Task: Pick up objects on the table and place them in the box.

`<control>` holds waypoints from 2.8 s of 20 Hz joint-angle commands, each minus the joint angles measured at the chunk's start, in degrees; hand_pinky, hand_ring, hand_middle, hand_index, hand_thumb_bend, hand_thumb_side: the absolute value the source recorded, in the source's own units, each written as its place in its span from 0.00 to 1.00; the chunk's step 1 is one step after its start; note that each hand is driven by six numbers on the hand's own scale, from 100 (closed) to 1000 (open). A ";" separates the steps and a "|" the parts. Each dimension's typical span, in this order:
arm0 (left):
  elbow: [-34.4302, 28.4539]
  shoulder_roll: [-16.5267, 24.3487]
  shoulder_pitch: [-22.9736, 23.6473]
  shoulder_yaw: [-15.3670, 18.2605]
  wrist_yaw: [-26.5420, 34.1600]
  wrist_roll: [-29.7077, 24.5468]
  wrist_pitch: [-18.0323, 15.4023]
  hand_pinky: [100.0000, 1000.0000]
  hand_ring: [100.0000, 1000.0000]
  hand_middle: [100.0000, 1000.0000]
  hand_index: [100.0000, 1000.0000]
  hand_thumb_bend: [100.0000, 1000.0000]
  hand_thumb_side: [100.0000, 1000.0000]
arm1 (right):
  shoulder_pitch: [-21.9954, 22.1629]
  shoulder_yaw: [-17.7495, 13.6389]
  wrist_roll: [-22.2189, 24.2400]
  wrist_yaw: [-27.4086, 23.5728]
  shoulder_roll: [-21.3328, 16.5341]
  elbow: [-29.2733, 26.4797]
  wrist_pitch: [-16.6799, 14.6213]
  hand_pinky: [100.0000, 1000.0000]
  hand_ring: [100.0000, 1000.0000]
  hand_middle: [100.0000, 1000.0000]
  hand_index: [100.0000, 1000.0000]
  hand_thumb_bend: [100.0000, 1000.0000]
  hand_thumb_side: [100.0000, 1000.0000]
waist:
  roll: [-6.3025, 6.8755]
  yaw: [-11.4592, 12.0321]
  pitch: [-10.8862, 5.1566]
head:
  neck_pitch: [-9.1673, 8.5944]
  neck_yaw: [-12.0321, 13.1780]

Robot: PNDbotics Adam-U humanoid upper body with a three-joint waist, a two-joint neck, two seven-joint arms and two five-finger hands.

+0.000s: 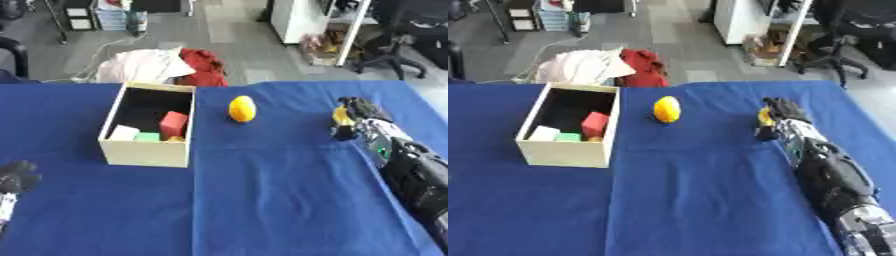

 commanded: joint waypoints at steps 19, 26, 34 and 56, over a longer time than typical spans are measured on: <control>-0.96 0.98 -0.44 0.34 0.10 0.25 -0.04 0.88 0.74 0.72 0.81 0.02 0.60 | 0.01 -0.76 -13.81 4.89 -2.24 -4.15 -1.70 0.85 0.84 0.90 1.00 0.00 0.12 | 0.96 -0.34 -1.69 | -0.27 -0.36; -1.00 1.04 -0.46 0.34 0.14 0.19 -0.05 0.88 0.74 0.72 0.81 0.02 0.60 | 0.70 -0.53 -10.92 3.49 -2.82 -0.22 -0.16 0.94 0.96 0.99 1.00 0.00 0.14 | 0.97 -0.29 -1.67 | -0.37 -0.40; -1.06 1.04 -0.42 0.37 0.13 0.24 -0.04 0.88 0.74 0.72 0.81 0.02 0.60 | 1.22 0.41 -7.58 3.05 -3.31 4.02 5.42 0.93 0.96 1.00 1.00 0.00 0.18 | 1.11 -0.43 -1.63 | -0.42 -0.47; -0.96 0.92 -0.29 0.38 0.20 0.35 0.02 0.88 0.74 0.73 0.81 0.02 0.60 | 0.29 -0.57 -8.92 -10.73 -1.70 -7.12 -1.31 0.12 0.19 0.18 0.44 0.00 0.13 | 0.91 -0.39 -1.84 | -0.22 -0.57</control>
